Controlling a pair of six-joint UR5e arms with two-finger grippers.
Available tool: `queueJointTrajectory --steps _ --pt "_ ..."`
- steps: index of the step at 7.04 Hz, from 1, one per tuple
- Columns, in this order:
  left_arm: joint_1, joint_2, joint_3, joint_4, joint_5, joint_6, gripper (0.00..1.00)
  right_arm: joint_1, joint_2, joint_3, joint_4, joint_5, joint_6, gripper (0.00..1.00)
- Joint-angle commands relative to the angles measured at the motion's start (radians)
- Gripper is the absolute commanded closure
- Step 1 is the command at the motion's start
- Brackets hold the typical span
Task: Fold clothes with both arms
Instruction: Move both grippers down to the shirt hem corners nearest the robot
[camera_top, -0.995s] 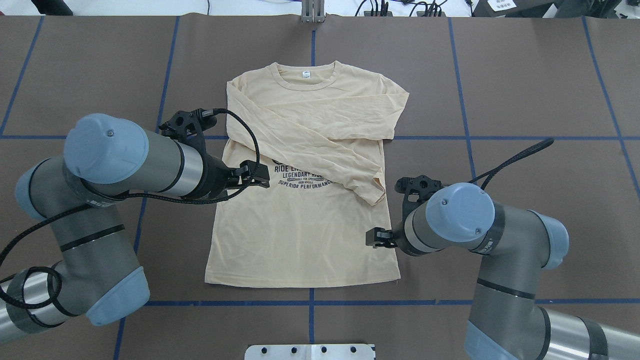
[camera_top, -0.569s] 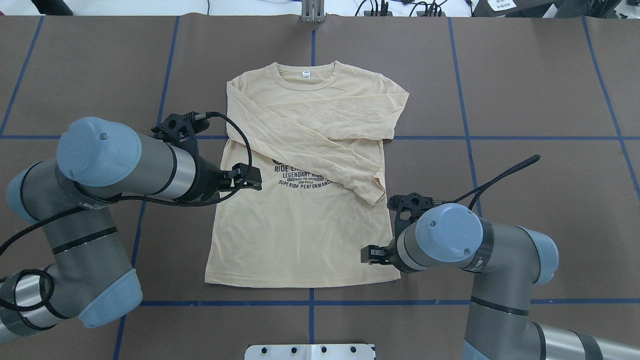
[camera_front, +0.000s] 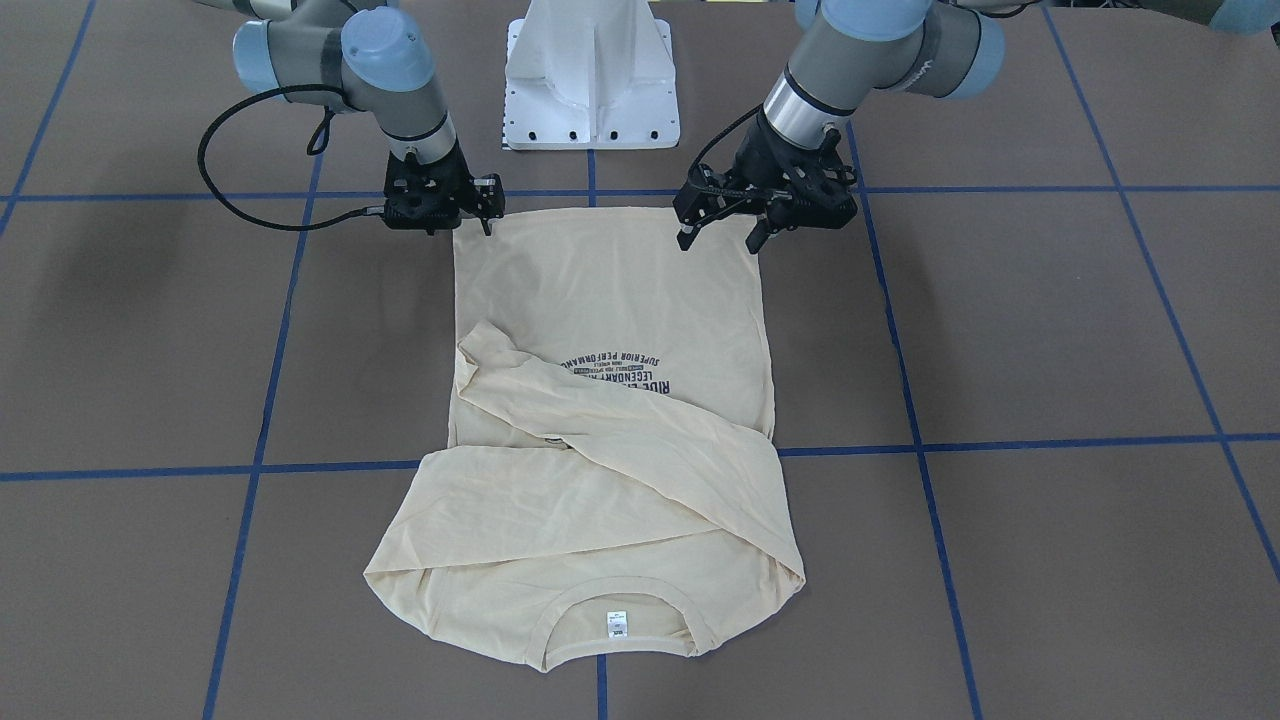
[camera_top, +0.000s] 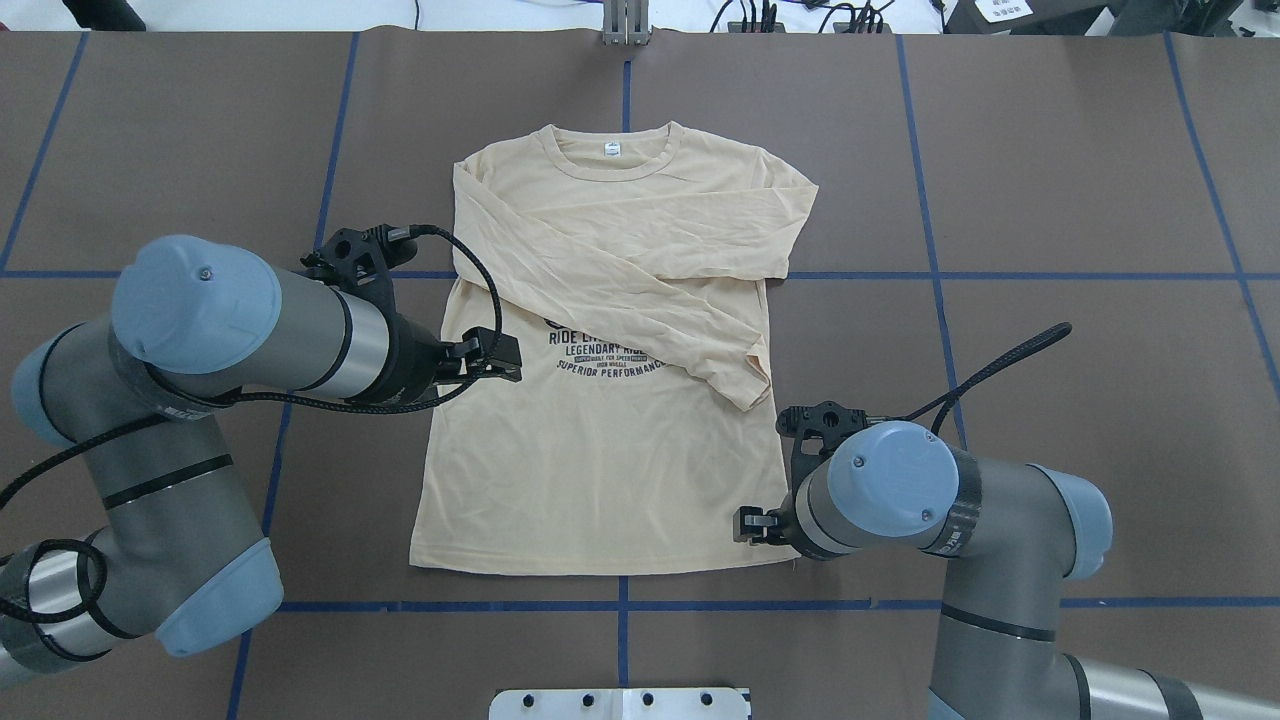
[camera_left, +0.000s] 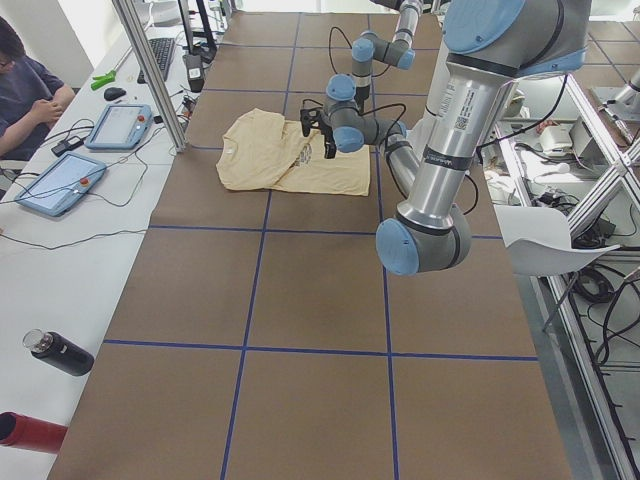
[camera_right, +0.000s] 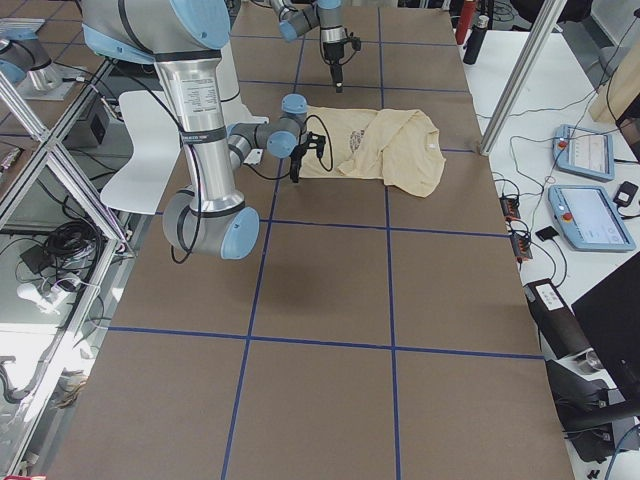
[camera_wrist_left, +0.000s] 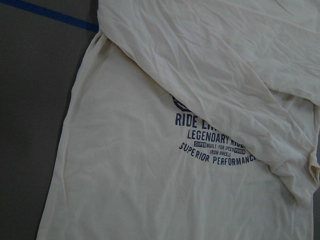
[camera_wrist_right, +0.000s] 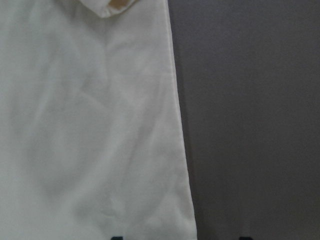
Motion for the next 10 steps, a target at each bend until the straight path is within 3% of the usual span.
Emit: queueJointTrajectory --steps 1,3,4,6,10 --pt "0.0 0.0 0.0 -0.001 0.0 0.0 0.01 -0.003 0.004 -0.002 0.0 0.002 0.0 0.47" --pt "0.0 0.0 0.002 -0.001 0.0 0.0 0.01 -0.001 0.007 0.004 0.0 0.031 0.0 0.88" --pt "0.0 0.002 0.003 -0.001 0.0 0.0 0.01 -0.003 0.004 0.004 0.0 0.031 0.0 1.0" --pt "0.0 0.003 0.006 0.001 0.002 -0.002 0.01 -0.001 0.001 0.01 0.0 0.031 0.0 1.0" --pt "0.061 0.152 -0.043 0.016 0.009 -0.093 0.01 0.011 -0.001 0.067 0.002 0.029 0.0 1.0"
